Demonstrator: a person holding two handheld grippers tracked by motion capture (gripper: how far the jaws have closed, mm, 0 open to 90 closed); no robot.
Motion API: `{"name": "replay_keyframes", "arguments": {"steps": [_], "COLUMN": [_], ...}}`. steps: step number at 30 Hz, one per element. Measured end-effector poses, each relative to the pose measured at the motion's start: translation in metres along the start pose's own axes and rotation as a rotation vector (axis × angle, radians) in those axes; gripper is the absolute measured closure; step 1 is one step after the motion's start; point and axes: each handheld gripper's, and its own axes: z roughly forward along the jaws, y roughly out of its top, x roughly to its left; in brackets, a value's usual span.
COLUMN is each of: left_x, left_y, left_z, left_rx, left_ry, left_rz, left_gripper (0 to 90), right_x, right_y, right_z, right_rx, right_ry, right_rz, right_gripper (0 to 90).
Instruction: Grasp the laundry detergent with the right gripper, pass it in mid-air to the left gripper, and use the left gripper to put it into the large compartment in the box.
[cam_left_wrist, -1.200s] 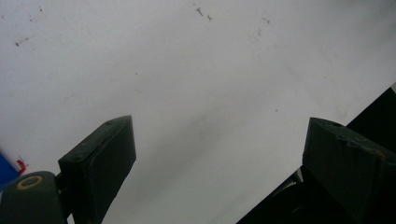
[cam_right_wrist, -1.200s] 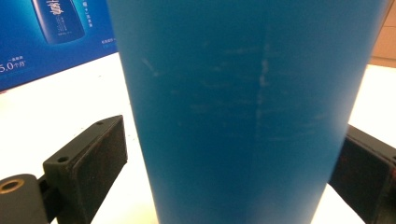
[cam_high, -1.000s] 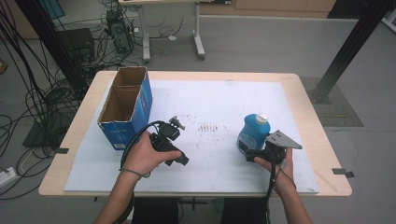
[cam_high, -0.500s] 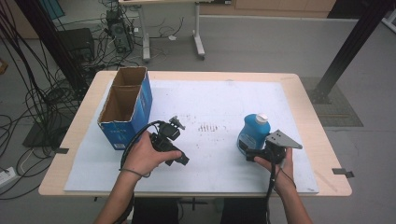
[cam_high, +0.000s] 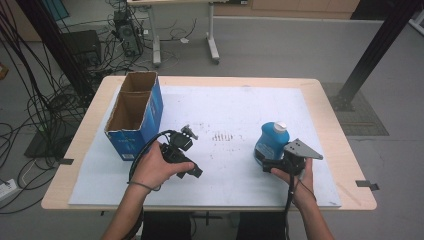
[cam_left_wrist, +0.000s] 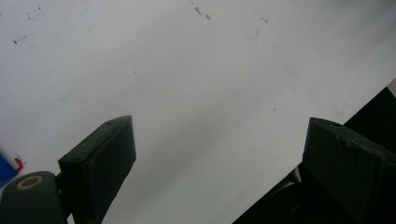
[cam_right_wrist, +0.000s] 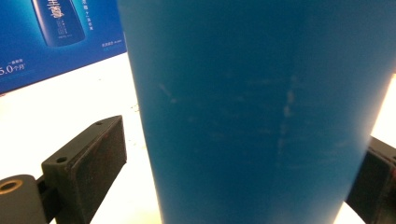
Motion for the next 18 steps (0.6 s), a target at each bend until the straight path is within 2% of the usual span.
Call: {"name": "replay_keyframes", "arguments": {"steps": [10,18], "left_x": [0.0011,-0.0006], "left_y": [-0.0002,0.0007], "left_z": [-0.0001,0.0004], "left_rx": [-0.001,0.000], "left_ry": [-0.001,-0.003], "left_rz": [0.000,0.001], "left_gripper": [10.0,10.0], "right_x": [0.0003,-0.0013], "right_y": [-0.0017,-0.0018], "right_z": [0.0010,-0.0014], "right_rx": [-0.001,-0.007], "right_ry": [0.005,0.014], "right_rz": [0.002,0.003], "right_gripper": [9.0,18.3]}}
